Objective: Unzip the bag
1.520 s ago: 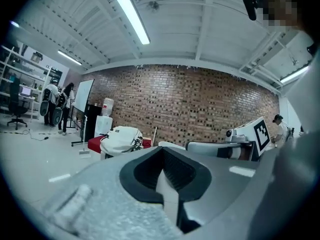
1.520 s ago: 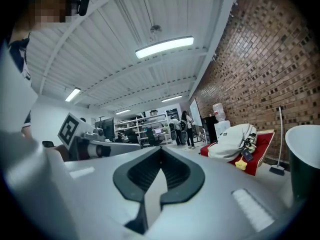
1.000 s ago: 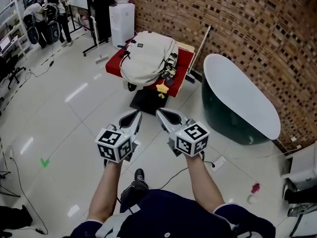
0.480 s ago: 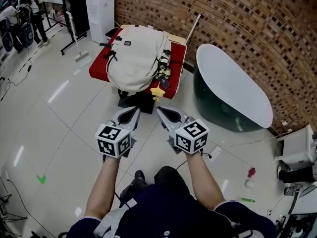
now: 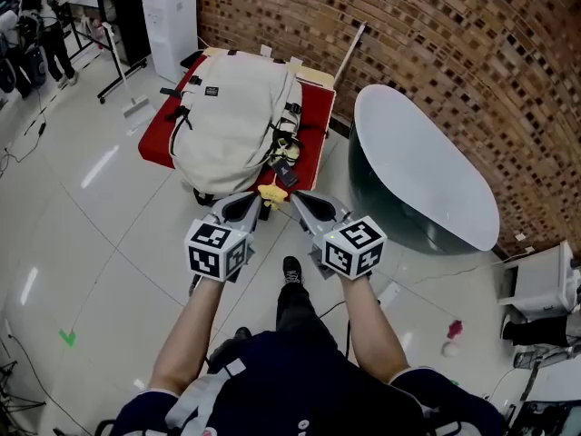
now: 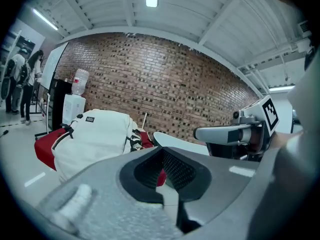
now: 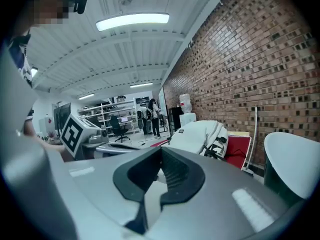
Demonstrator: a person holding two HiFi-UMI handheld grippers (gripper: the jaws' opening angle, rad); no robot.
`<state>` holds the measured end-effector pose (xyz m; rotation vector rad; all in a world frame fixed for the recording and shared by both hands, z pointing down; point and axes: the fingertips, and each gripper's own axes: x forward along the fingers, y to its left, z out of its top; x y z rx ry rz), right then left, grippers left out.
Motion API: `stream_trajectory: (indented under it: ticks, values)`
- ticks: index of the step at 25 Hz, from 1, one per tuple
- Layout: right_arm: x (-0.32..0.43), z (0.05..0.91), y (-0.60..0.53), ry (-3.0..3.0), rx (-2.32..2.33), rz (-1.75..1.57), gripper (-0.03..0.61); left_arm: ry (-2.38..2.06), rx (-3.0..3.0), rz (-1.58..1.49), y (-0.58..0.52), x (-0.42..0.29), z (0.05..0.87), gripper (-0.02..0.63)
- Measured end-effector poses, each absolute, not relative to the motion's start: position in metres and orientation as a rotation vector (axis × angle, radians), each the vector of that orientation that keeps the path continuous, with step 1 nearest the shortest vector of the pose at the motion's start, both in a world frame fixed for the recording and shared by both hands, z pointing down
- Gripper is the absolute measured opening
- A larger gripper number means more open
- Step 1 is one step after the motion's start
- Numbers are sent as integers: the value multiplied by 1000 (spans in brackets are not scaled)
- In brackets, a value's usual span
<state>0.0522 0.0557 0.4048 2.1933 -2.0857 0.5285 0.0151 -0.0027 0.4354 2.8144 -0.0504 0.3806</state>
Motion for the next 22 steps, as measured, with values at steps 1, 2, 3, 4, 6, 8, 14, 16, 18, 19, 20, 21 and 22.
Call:
stream_trajectory:
  ticks: [1, 2, 3, 4, 6, 8, 14, 16, 18, 19, 20, 21, 22]
  values:
    - [66, 408, 50, -2103, 2180, 533, 3, -74, 2810, 394, -6, 28, 441, 2]
    - [79, 412, 45, -2122, 2162, 541, 3, -103, 2802, 410, -9, 41, 449, 2]
    - [93, 416, 40, -2142, 2140, 552, 3, -136, 2789, 428, -12, 54, 457, 2]
    - [107, 421, 34, -2163, 2114, 564, 3, -172, 2775, 446, -15, 67, 465, 2]
    - [135, 431, 23, -2206, 2055, 585, 3, -248, 2744, 478, -21, 93, 481, 2]
    - [161, 441, 9, -2253, 1988, 600, 3, -328, 2713, 504, -30, 117, 494, 2]
    - [198, 463, -25, -2376, 1743, 635, 3, -523, 2585, 581, -47, 158, 524, 3]
    - [203, 467, -37, -2404, 1690, 643, 3, -575, 2547, 596, -55, 163, 532, 29]
    - [204, 470, -46, -2422, 1642, 642, 3, -614, 2512, 602, -59, 165, 540, 40]
    - [204, 472, -51, -2427, 1619, 636, 3, -633, 2497, 601, -61, 165, 543, 47]
    - [204, 474, -56, -2428, 1598, 626, 3, -649, 2484, 597, -63, 166, 546, 51]
    - [204, 475, -61, -2425, 1576, 613, 3, -660, 2472, 591, -65, 167, 548, 57]
    - [205, 476, -65, -2419, 1552, 598, 3, -663, 2461, 583, -65, 168, 550, 64]
